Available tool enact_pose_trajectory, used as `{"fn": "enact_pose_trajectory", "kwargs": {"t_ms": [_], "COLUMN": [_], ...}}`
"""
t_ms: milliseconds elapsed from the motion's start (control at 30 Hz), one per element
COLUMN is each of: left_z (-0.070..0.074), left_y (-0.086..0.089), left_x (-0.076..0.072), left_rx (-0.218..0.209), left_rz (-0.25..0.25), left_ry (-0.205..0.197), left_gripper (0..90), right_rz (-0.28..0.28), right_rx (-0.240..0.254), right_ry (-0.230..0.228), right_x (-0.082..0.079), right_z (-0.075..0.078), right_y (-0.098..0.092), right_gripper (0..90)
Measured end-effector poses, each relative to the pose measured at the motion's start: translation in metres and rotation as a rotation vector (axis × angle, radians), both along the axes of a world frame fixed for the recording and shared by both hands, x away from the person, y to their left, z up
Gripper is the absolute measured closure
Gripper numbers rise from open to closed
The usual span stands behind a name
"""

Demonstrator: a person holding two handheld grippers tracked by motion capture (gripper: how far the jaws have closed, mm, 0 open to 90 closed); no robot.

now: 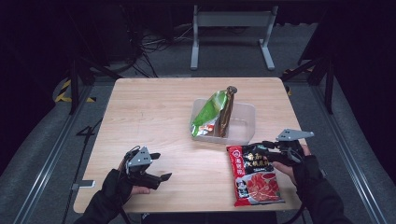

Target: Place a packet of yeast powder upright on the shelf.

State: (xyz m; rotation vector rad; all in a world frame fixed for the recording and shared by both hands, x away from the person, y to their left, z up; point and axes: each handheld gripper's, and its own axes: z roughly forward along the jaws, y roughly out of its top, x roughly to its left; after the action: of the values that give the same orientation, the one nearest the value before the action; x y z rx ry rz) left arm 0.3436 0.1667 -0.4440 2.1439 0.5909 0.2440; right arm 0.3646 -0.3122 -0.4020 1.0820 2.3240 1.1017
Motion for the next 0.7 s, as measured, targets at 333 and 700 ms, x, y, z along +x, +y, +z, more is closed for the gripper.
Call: {"fn": "enact_pose_trajectory", "kwargs": {"t_ms": [333,700], "left_z": [-0.002,0.001], "left_y": [-0.004,-0.037], "left_x": [0.000,0.003], "left_rx": [-0.005,-0.019], "left_rz": [-0.019,-0.070], "left_ry": [0.017,0.056], "left_gripper": [15.3,15.3], "right_rz": [-0.050,-0.058], "right_rx": [0.060,0.046], "right_ry": [0.157,0.253], "right_x": [0.022,0.037], "right_z": [-0.033,-0.051], "right_y": [-0.026,-0.023], "right_gripper": [31.8,17.3]}}
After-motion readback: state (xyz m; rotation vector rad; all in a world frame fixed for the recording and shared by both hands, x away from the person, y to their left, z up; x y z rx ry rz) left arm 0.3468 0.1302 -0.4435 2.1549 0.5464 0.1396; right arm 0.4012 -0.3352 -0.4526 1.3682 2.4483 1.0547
